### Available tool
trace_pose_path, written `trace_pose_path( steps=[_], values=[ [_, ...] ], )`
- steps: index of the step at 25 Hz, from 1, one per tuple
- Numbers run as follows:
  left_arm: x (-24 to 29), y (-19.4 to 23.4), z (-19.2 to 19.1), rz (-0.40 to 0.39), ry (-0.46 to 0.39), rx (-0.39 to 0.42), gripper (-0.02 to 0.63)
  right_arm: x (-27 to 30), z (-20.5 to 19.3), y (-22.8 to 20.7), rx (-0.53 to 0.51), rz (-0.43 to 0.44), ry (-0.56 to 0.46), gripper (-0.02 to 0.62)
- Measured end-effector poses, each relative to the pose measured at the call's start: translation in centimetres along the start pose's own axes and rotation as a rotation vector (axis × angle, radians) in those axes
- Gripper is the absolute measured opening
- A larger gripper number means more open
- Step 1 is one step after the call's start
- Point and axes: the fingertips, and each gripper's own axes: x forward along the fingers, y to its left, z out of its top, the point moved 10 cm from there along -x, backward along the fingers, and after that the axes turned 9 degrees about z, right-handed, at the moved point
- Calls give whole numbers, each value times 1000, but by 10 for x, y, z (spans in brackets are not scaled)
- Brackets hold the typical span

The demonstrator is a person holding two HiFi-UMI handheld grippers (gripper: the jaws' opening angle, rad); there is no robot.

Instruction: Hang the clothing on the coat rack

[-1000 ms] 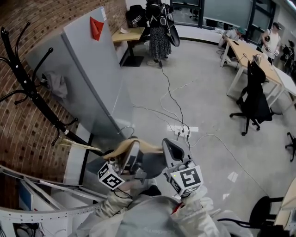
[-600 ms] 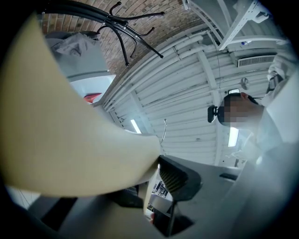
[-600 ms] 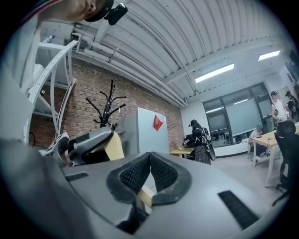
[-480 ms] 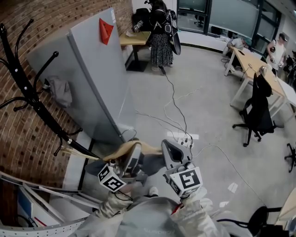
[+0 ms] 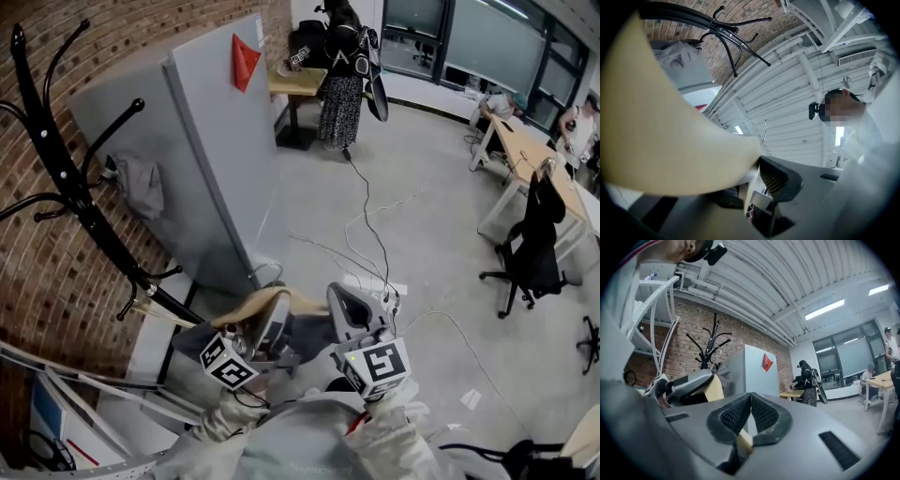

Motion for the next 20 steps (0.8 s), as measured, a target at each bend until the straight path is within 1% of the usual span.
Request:
trace_pose_path(
  steps=[4, 10, 16, 20],
  values=[
    [-1, 11, 11, 25, -30, 19, 104, 25, -7, -6, -21, 66, -65, 25],
    [0, 31, 22, 100, -95, 76, 104, 69, -9, -19, -26, 201, -61, 25],
    [9, 52, 36, 194, -171, 155, 104, 131, 0, -35, -14, 375, -23, 25],
    [8, 64, 40, 294, -247, 219, 104, 171, -9, -43, -8, 529, -49, 25]
  ],
)
